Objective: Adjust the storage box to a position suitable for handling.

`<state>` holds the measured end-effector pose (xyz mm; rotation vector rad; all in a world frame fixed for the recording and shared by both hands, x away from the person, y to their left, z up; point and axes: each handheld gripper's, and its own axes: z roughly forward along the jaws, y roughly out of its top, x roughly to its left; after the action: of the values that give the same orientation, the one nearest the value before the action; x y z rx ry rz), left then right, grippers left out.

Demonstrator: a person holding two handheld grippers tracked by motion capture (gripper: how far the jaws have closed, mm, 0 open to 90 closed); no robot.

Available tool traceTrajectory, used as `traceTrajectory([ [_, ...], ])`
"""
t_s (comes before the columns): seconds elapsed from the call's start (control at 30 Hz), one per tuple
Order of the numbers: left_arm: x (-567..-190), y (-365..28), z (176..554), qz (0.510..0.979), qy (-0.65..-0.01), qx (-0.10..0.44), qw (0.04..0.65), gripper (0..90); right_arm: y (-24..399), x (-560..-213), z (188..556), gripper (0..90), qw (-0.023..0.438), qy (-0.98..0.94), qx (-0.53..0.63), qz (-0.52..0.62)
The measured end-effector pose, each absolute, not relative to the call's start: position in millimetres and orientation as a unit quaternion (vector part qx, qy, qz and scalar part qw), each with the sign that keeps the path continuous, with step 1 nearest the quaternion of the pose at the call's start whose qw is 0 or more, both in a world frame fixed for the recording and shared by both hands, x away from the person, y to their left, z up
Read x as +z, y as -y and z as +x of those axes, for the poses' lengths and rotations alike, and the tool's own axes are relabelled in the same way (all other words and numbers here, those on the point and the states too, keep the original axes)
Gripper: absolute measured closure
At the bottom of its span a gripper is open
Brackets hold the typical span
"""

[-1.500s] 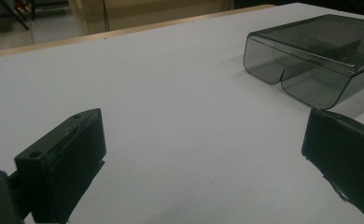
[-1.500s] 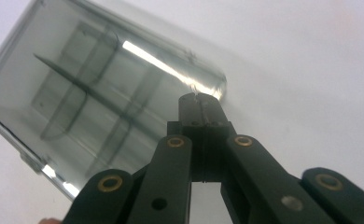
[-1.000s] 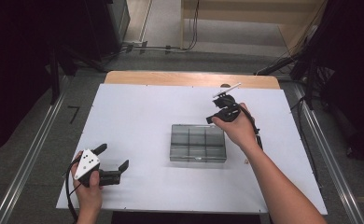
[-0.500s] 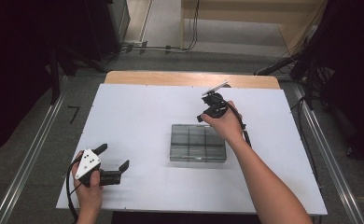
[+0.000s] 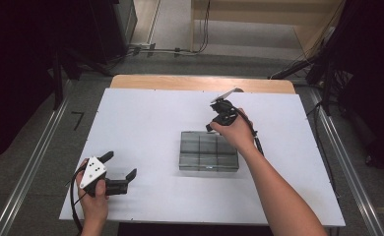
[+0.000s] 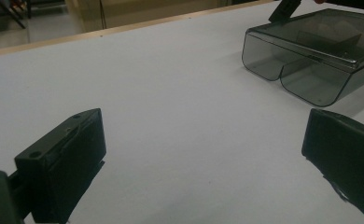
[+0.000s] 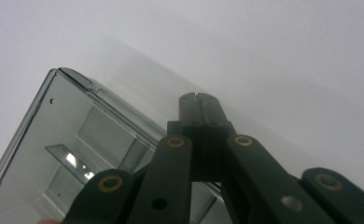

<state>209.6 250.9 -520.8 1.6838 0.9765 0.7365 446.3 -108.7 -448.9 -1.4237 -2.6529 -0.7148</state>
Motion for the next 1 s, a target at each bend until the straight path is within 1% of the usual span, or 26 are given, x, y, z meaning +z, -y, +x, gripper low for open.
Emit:
traceTrajectory([
  [0.4, -521, -252, 211, 0.697, -0.405, 0.303, 0.508, 0.0, 113, -450, 439, 88.7, 0.035, 0.863, -0.23, -0.449],
  [0.67, -521, -252, 211, 0.697, -0.405, 0.302, 0.509, 0.0, 114, -448, 427, 88.7, 0.025, 0.873, -0.224, -0.432],
  [1.0, -521, -251, 211, 0.699, -0.405, 0.301, 0.507, 0.0, 120, -445, 416, 88.7, 0.025, 0.871, -0.238, -0.429],
])
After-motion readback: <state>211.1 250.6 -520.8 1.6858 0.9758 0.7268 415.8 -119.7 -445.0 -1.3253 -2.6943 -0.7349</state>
